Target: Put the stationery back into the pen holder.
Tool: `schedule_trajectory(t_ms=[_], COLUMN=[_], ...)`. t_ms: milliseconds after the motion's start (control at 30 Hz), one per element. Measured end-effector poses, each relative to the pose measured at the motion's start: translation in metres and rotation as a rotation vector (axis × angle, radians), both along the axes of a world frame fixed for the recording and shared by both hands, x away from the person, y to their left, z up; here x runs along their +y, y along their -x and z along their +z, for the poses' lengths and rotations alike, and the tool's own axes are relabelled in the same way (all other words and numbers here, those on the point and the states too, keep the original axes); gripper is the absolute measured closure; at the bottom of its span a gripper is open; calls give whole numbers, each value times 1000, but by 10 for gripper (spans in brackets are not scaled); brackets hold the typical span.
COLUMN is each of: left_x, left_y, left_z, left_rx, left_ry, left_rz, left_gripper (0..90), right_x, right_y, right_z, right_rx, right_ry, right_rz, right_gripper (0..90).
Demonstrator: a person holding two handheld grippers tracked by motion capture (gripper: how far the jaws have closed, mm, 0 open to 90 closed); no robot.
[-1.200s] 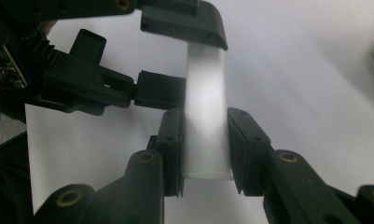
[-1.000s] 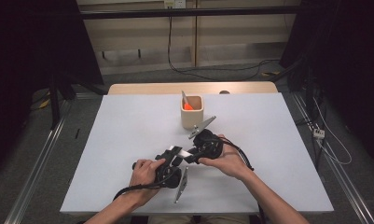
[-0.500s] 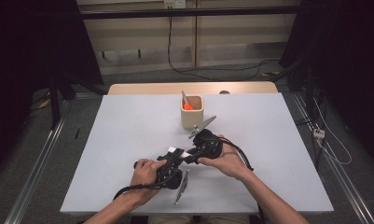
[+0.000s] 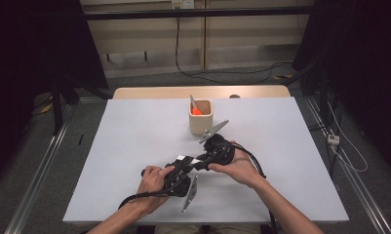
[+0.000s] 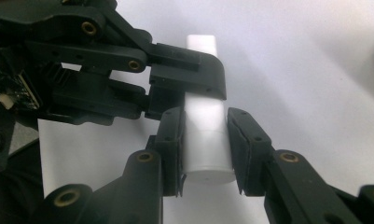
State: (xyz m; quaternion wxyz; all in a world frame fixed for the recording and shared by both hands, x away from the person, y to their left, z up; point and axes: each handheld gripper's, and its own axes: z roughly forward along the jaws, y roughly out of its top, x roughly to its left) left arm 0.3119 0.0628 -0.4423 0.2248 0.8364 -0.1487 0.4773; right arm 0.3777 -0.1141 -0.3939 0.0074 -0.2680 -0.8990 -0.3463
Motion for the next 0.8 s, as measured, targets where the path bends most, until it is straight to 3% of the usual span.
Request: schedule_trajectory(t_ms=[100,200,367,567,733,800], left_x=[1,1,2,6,11,14], left_y=[-1,-3,-6,-11,-16,-17], left_z=[0,1,2,6,8,9], left_rx=[33,93,149,228,298,305], left_ry=[28,87,108,171,231,232], left_rz=[5,14,22,30,78,96], left_gripper=[696,696,697,697,698,698], right_x=[1,-1,-3,-7,-12,-15], right_y=[1,1,2,2,5,5], right_z=[0,0,-1,-1,1,2], right_rx=[-4,-7,-8,-26,-66,-82], right_ry=[2,-10,-3,-17,-31,-36], right_rz=[3,-4,-30,-52,-81,-98], right_gripper=[669,657,597,536,454,426])
